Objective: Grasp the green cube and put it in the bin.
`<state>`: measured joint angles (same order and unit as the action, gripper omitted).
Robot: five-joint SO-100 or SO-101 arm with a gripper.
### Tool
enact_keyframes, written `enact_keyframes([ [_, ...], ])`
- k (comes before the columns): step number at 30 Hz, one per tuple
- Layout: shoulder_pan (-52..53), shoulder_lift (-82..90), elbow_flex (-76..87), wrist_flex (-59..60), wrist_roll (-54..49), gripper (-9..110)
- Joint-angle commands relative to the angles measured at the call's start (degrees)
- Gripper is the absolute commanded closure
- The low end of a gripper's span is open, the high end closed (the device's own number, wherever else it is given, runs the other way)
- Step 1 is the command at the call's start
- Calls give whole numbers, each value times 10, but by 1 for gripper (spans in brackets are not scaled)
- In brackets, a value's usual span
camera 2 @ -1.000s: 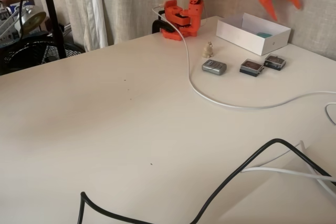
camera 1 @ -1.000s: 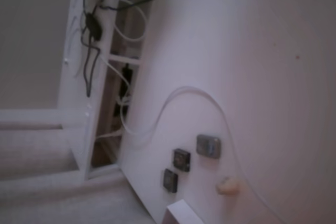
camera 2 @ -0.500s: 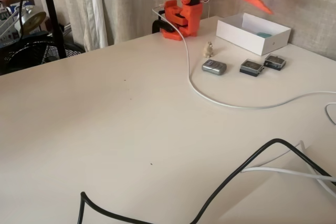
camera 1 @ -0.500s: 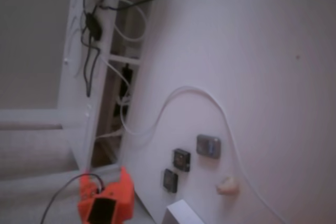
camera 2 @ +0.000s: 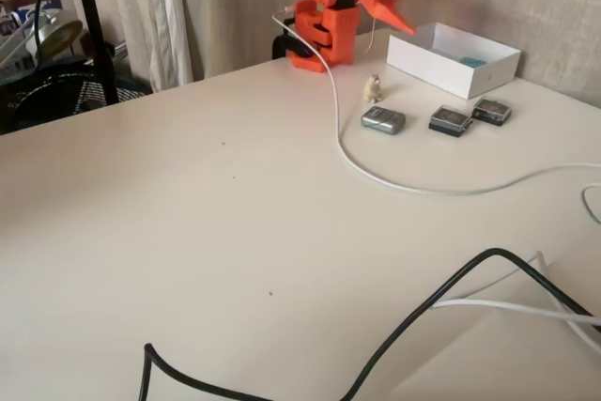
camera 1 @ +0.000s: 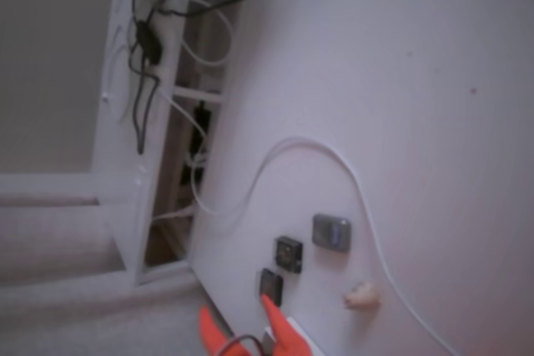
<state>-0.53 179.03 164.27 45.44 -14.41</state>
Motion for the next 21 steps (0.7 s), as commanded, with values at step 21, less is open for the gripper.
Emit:
enact_keyframes([
  [21, -88, 105, 32, 316, 77, 110],
])
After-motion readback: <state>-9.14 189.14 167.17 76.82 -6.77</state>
